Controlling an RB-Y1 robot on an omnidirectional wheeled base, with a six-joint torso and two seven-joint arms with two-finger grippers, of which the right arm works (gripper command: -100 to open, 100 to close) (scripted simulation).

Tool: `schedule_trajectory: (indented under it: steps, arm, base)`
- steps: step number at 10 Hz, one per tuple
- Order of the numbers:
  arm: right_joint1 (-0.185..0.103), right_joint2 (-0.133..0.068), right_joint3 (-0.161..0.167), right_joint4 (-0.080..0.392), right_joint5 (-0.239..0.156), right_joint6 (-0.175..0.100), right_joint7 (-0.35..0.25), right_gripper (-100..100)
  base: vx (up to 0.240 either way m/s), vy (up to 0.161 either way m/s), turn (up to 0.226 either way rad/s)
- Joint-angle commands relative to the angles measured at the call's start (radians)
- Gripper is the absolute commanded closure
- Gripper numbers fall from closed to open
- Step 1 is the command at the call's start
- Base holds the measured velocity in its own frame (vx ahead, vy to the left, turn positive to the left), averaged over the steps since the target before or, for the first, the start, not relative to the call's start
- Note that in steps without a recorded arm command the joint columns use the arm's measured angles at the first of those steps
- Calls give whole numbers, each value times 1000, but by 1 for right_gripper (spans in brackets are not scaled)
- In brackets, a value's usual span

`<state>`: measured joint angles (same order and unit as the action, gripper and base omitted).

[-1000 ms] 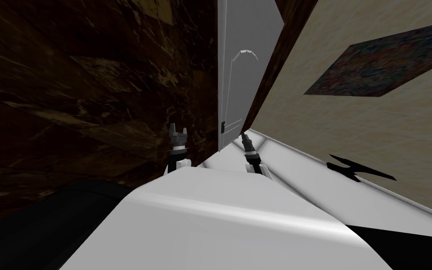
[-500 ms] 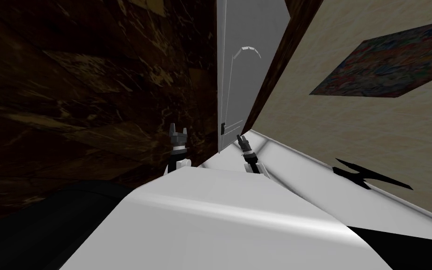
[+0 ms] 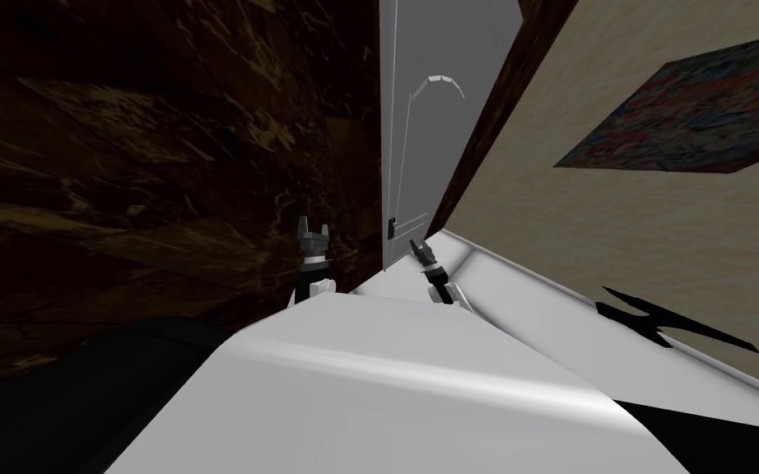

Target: Pull the door open

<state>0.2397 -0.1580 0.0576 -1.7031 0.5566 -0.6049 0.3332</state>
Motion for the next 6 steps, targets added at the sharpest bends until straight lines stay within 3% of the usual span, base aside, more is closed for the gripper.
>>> schedule_trajectory:
  steps: [1,6]
  arm:
    - [-18,-6,3,37,31,-9,18,-100]
    - [-71,-28,13,138,121,-25,63,-100]
  base:
    - [101,-57,40]
    - [97,-33,38]
